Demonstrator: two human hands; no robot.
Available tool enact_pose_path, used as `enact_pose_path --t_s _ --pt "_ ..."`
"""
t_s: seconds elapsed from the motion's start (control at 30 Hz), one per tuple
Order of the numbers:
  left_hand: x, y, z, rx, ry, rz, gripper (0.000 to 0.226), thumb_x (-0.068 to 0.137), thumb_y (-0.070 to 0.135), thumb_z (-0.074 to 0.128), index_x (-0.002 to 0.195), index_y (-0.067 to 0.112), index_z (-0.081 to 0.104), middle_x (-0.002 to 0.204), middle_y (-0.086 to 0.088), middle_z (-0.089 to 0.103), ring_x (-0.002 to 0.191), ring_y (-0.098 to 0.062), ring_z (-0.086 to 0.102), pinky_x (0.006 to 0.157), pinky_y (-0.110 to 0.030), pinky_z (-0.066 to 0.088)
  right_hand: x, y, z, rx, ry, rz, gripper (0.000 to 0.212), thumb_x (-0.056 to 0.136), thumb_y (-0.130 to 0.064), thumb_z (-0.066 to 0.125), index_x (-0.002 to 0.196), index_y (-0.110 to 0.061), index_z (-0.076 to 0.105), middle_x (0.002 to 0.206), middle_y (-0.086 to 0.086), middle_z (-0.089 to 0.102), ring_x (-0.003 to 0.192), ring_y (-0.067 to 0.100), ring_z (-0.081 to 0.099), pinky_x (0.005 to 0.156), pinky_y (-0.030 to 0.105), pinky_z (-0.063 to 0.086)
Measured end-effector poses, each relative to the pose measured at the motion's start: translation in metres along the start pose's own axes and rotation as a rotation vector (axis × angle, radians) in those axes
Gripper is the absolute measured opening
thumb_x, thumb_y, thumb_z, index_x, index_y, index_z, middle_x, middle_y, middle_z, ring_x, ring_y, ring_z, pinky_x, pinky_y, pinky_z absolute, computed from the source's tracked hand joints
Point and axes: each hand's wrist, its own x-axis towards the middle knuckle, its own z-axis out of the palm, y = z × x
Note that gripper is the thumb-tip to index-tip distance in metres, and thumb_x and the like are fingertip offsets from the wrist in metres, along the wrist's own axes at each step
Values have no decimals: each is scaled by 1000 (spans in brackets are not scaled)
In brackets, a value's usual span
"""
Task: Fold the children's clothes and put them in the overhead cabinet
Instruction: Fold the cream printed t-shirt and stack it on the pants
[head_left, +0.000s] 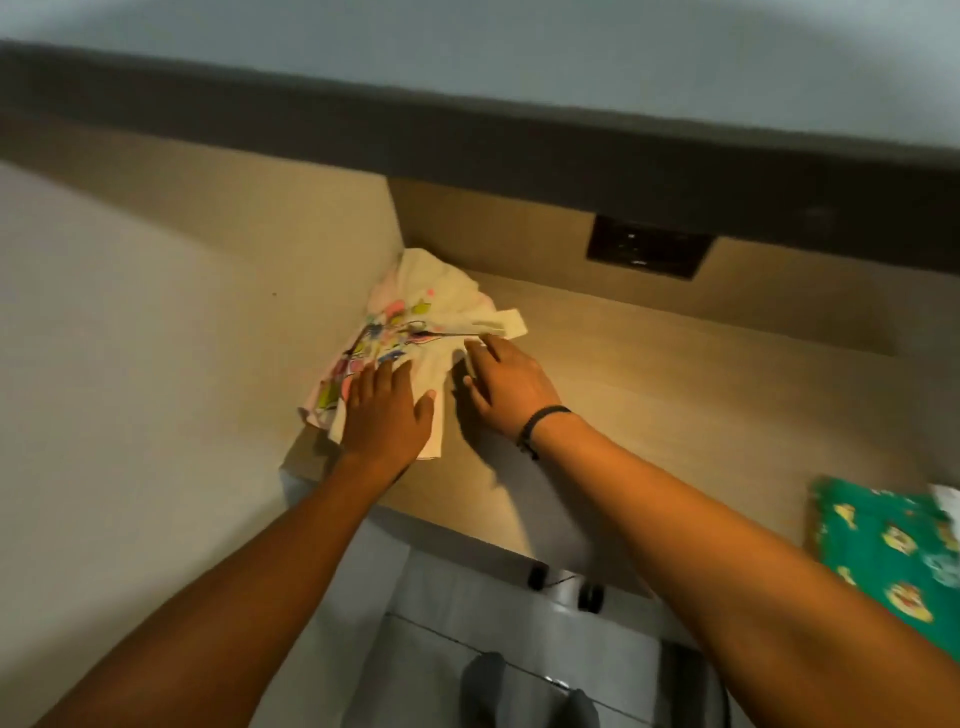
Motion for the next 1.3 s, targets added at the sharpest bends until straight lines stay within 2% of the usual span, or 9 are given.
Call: enact_pose_path --t_s 0.13,0.23,0.47,0.63,0.77,0.9,1.0,1.17,1.3 --pt "-5 -6 19 -10 -62 46 73 104 55 23 168 19 21 174 -17 21 161 -43 12 130 -57 14 41 -13 27 -75 -117 32 63 104 -47 40 160 -19 29 169 12 23 154 33 22 121 48 24" --pt "-27 24 19 -23 -75 88 70 109 54 24 169 21 9 176 -14 14 162 -41 6 131 -55 11 19 5 29 -103 -104 73 67 106 -53 32 164 -21 20 172 6 12 158 30 11 125 46 14" --pt "-110 116 22 -17 -156 188 79 105 64 21 168 17 20 173 -18 24 159 -43 19 128 -56 22 -108 67 8 -90 -75 215 65 107 -54 26 164 -26 17 173 -1 7 159 23 5 127 43 7" --pt "-130 152 0 -164 -138 383 59 105 60 32 146 25 57 146 -5 59 132 -32 55 105 -48 45 -176 101 -21 -101 -61 309 62 98 -45 29 156 -26 39 168 1 28 156 25 22 125 45 17" --pt "-56 134 -9 -331 -36 348 44 109 44 41 146 24 53 146 -3 59 134 -26 54 111 -46 46 -158 91 -37 -16 120 388 55 93 -34 35 139 -16 60 152 11 51 145 29 40 122 45 24" --pt "21 94 2 -270 -221 293 62 113 51 27 167 21 22 175 -6 23 162 -28 18 131 -46 16 -110 84 -21 87 182 412 54 107 -36 30 157 -16 37 165 13 32 153 29 27 126 46 21" --pt "32 68 16 -112 -253 381 73 108 61 12 170 22 5 178 -2 2 164 -22 -2 130 -39 -3 -104 96 2 10 110 488 67 108 -53 17 165 -17 12 172 9 12 159 25 10 129 45 8" --pt "30 41 17 -47 -207 336 71 110 62 13 170 26 2 178 2 -2 164 -21 -5 129 -39 -7 -126 122 6 -125 90 505 70 107 -56 12 165 -18 7 172 8 11 158 27 11 129 46 9" --pt "38 11 10 -18 -147 260 71 111 56 20 169 18 9 177 -7 9 164 -28 6 131 -44 2 -147 142 -2 -153 112 698 76 103 -60 4 165 -15 5 172 11 8 159 30 8 128 49 10"
